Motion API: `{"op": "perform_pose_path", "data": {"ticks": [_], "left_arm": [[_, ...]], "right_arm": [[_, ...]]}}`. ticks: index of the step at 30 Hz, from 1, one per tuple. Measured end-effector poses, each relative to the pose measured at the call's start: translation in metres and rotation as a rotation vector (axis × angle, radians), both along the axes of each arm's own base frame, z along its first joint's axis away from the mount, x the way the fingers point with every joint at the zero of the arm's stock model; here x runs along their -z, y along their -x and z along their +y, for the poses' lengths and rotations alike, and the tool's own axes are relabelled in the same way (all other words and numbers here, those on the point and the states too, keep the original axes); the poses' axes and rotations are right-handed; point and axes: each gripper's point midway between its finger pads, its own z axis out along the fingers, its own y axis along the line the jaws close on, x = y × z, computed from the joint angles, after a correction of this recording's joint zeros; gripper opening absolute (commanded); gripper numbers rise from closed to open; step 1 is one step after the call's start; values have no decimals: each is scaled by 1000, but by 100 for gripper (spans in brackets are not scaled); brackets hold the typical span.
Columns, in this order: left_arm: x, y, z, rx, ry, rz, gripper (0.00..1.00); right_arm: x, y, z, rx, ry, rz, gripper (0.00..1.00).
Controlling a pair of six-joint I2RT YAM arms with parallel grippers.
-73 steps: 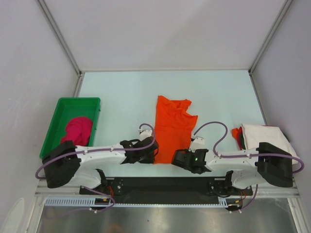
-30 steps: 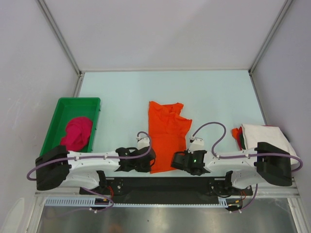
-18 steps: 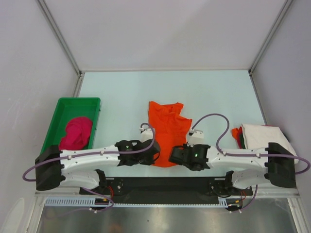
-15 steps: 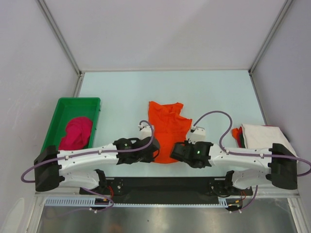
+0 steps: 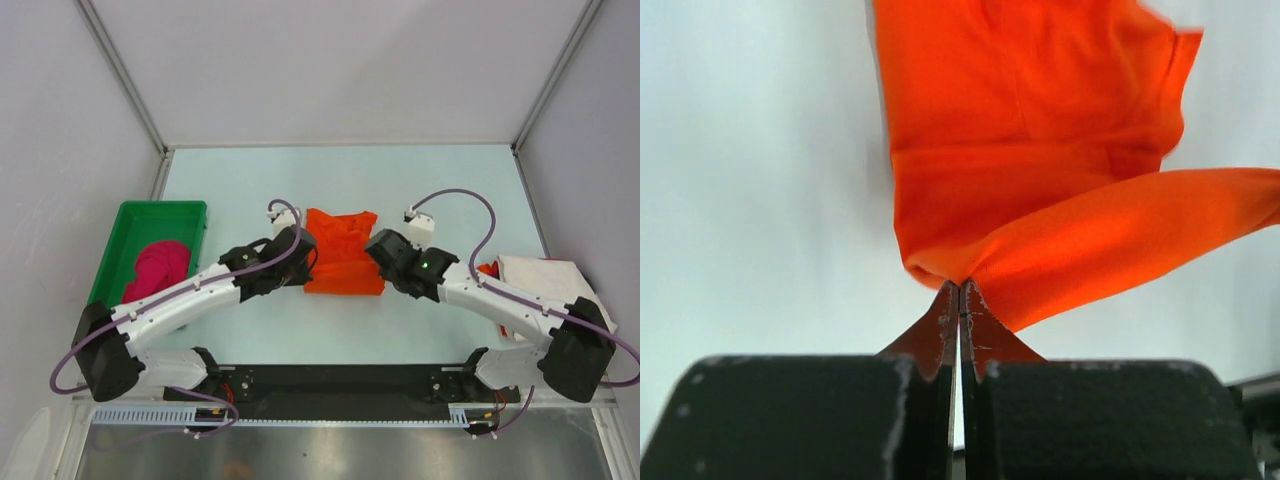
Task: Fold and stack the t-shirts
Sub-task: Fold the long partially folded tshirt into a neat square
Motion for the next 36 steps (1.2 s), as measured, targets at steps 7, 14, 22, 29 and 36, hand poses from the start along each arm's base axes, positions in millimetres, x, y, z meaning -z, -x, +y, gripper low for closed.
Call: {"op": "perform_pose_path", "data": {"ticks": [7, 14, 22, 29, 36], "left_arm": [[-9, -53, -1, -27, -54, -31, 0], [-3, -107, 4, -63, -93, -24, 0], [25, -161, 8, -93, -109, 18, 0], [69, -190, 7, -98, -122, 102, 0], [77, -205, -1, -86, -112, 114, 0]], "right_arm": [[-5, -58, 3, -3, 44, -21, 0], [1, -114, 11, -6, 73, -16, 0], [21, -164, 17, 0, 89, -3, 0], [64, -184, 19, -2, 122, 62, 0], [72, -190, 16, -5, 137, 76, 7]]}}
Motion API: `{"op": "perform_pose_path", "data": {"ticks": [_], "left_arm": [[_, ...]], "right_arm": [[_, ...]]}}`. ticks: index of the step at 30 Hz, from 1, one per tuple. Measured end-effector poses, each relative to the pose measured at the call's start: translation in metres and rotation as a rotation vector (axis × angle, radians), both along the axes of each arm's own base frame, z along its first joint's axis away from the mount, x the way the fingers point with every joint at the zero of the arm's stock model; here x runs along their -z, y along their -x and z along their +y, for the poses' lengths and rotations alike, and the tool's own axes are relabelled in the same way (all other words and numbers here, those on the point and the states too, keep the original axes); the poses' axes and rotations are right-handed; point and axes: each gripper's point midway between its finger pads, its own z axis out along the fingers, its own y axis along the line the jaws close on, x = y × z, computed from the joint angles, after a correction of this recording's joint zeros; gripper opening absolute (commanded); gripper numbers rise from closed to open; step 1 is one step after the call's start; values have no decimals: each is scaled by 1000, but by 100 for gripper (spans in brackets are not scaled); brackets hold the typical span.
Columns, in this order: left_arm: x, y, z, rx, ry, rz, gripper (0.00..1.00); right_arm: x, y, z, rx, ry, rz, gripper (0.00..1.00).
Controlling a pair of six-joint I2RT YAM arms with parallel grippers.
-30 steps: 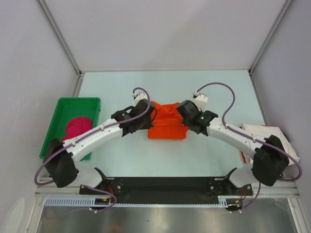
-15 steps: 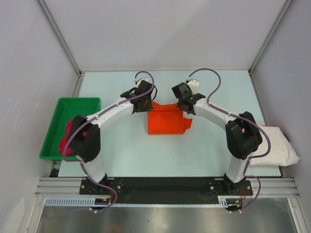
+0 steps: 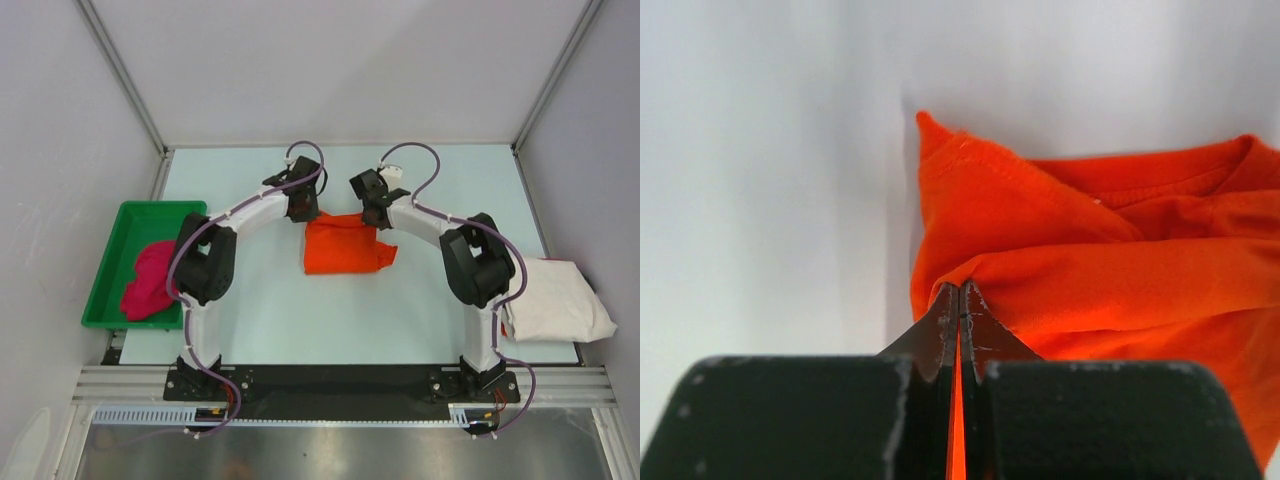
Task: Fold and stack the t-shirts
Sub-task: Fold the long partially folded tshirt into a neat square
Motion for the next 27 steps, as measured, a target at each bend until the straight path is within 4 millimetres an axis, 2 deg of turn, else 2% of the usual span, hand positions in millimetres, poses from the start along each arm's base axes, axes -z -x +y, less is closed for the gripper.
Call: {"op": "perform_pose_path", "data": {"ticks": [2, 3, 4, 5, 7, 10, 13, 16, 17, 18, 21, 27], "left_arm": [[-6, -7, -3, 3, 13, -12, 14], [-9, -9, -4, 5, 16, -20, 20], [-13, -13, -4, 6, 19, -31, 32], [-18, -16, -4, 6, 22, -44, 36], [-27, -21, -4, 4, 28, -70, 40], [-47, -21, -2, 1, 46, -107, 41], [-70, -16, -1, 4, 80, -151, 39], [-83, 1, 2, 9, 112, -179, 29], [-83, 7, 2, 11, 120, -180, 27], [-80, 13, 1, 18, 127, -177, 20], [-64, 22, -8, 47, 144, -141, 15], [-21, 17, -22, 82, 127, -64, 13]], "right_arm": [[-5, -5, 0, -5, 0, -12, 24], [-8, -7, 0, -6, 0, -19, 39], [-11, -10, 0, -8, -2, -29, 44], [-15, -14, 1, -9, -7, -45, 51], [-22, -17, 3, -17, -12, -69, 56], [-36, -15, 4, -30, -15, -94, 56], [-54, 2, 11, -62, -30, -124, 50], [-66, 27, 27, -116, -61, -147, 27], [-66, 35, 33, -132, -72, -147, 16], [-63, 42, 40, -149, -81, -141, 12], [-46, 53, 58, -187, -97, -107, 6], [14, 41, 61, -172, -56, 0, 2]]}}
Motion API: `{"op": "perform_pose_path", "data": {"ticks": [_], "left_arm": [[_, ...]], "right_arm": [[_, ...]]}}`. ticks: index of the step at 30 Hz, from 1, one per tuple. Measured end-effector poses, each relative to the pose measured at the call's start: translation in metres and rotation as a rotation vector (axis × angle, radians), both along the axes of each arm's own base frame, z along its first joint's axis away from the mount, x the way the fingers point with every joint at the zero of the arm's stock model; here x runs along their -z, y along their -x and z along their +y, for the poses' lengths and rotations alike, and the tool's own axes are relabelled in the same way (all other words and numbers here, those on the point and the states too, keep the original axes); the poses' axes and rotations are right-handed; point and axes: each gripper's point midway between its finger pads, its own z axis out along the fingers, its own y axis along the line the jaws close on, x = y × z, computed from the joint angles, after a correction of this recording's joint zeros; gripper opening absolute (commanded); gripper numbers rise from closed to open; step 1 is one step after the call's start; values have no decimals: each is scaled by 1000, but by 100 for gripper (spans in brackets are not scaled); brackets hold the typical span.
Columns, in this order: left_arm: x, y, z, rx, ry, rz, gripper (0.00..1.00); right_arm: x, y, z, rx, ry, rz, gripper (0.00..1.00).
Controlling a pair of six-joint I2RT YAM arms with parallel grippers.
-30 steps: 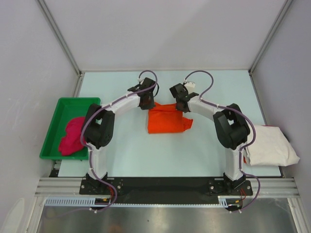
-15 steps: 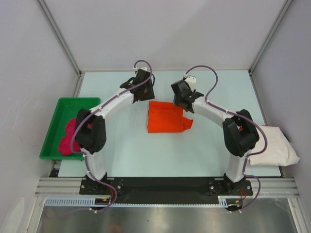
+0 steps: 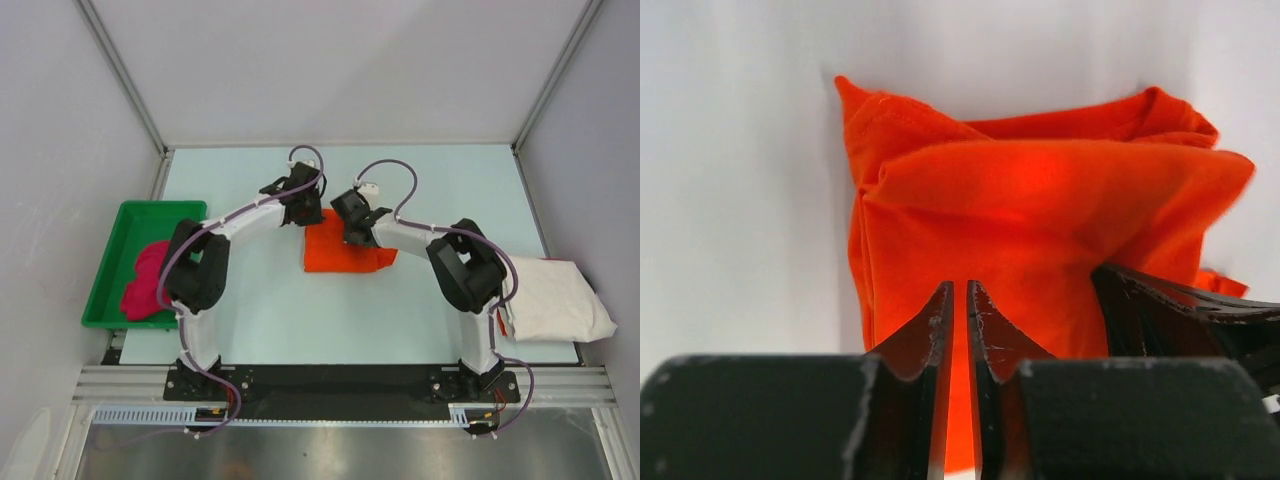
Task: Fold and stack the t-shirts
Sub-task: Fold the long partially folded tshirt into a neat square
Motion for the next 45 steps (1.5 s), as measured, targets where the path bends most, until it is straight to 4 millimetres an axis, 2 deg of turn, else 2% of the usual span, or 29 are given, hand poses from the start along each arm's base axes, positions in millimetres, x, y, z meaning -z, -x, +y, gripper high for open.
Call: {"op": "perform_pose_path", "data": {"ticks": [3, 10, 13, 18, 21, 24, 28, 32, 35, 38, 39, 40, 41, 42, 43, 45], "left_arm": [[11, -15, -9, 10, -9, 7, 13], [3, -45, -19, 10, 21, -24, 14], [10, -55, -20, 7, 30, -16, 14], [44, -59, -8, -11, 11, 62, 16], [58, -61, -1, -21, 5, 104, 17], [57, -65, 2, -24, 14, 111, 17], [56, -66, 3, -27, 12, 115, 16], [59, -63, 5, -28, 5, 129, 15], [58, -63, 6, -33, 1, 123, 17], [49, -58, 13, -48, -11, 105, 22], [41, -57, 17, -56, -16, 90, 23], [29, -56, 19, -62, -14, 71, 24], [17, -55, 21, -66, -11, 51, 26], [-1, -55, 22, -71, -4, 18, 30], [-24, -53, 25, -77, 2, -26, 33], [-63, -46, 31, -84, 5, -115, 49]], "right_arm": [[11, -12, -2, 21, -1, 21, 2], [-18, -54, -2, 74, -65, -46, 2], [-21, -63, -4, 87, -74, -55, 3], [-17, -64, -8, 94, -67, -46, 8], [-15, -65, -11, 94, -62, -37, 9], [-7, -69, -15, 99, -56, -11, 9], [16, -70, -32, 127, -56, 63, 8], [19, -72, -35, 130, -97, 86, 7], [17, -70, -36, 121, -106, 71, 10], [11, -60, -45, 113, -97, 49, 25], [5, -56, -49, 113, -84, 47, 36], [-1, -55, -52, 110, -71, 38, 43], [-12, -55, -53, 103, -62, 16, 50], [-24, -56, -55, 98, -48, -11, 68], [-38, -55, -56, 88, -30, -41, 79], [-72, -49, -50, 49, -4, -116, 99]]}}
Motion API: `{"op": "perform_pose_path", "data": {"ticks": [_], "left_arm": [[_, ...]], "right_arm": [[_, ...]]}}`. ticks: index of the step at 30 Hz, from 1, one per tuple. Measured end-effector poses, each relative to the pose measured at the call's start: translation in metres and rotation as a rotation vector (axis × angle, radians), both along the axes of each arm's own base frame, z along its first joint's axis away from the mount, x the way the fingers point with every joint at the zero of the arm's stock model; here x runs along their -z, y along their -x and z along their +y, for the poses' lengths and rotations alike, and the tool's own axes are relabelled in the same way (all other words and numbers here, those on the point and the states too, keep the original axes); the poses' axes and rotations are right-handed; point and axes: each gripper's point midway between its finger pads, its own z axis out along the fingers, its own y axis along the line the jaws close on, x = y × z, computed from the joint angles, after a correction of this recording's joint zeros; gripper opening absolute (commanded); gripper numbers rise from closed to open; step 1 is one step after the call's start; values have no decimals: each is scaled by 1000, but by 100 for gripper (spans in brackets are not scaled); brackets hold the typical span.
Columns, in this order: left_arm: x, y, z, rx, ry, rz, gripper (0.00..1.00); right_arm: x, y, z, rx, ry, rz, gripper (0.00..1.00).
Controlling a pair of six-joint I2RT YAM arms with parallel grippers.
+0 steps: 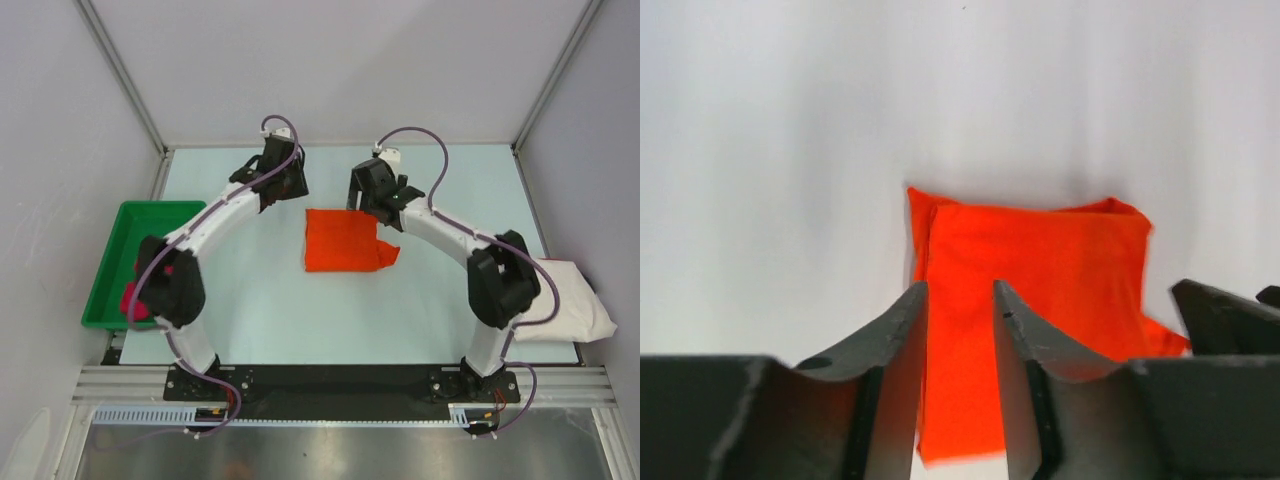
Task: Fold and stack the t-shirts
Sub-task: Fold the long partially folded tshirt into a neat square
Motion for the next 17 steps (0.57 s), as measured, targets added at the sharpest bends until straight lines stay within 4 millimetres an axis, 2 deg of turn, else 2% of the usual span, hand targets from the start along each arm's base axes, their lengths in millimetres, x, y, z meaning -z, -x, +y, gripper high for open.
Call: {"op": "perform_pose_path", "data": {"ticks": [2, 4, 5, 7, 9, 11, 14, 17], "left_arm": [[-37, 21, 9, -4, -18, -87, 55], [-61, 48, 14, 0, -45, -152, 62], [-69, 65, 16, 10, -61, -171, 64], [-80, 96, 17, 31, -85, -215, 75], [-75, 127, 23, 55, -118, -220, 85], [-65, 155, 36, 65, -146, -207, 87], [-56, 181, 59, 47, -174, -190, 88], [-52, 198, 79, 19, -191, -184, 89]], "right_arm": [[-36, 18, 15, -63, 11, -79, 99], [-63, 39, 29, -116, 0, -135, 100], [-73, 50, 36, -144, -8, -154, 100], [-87, 73, 44, -181, -17, -184, 100], [-88, 93, 42, -197, -2, -189, 100], [-80, 108, 38, -203, 28, -177, 100], [-64, 134, 33, -219, 79, -144, 100], [-51, 156, 31, -237, 113, -116, 100]]}}
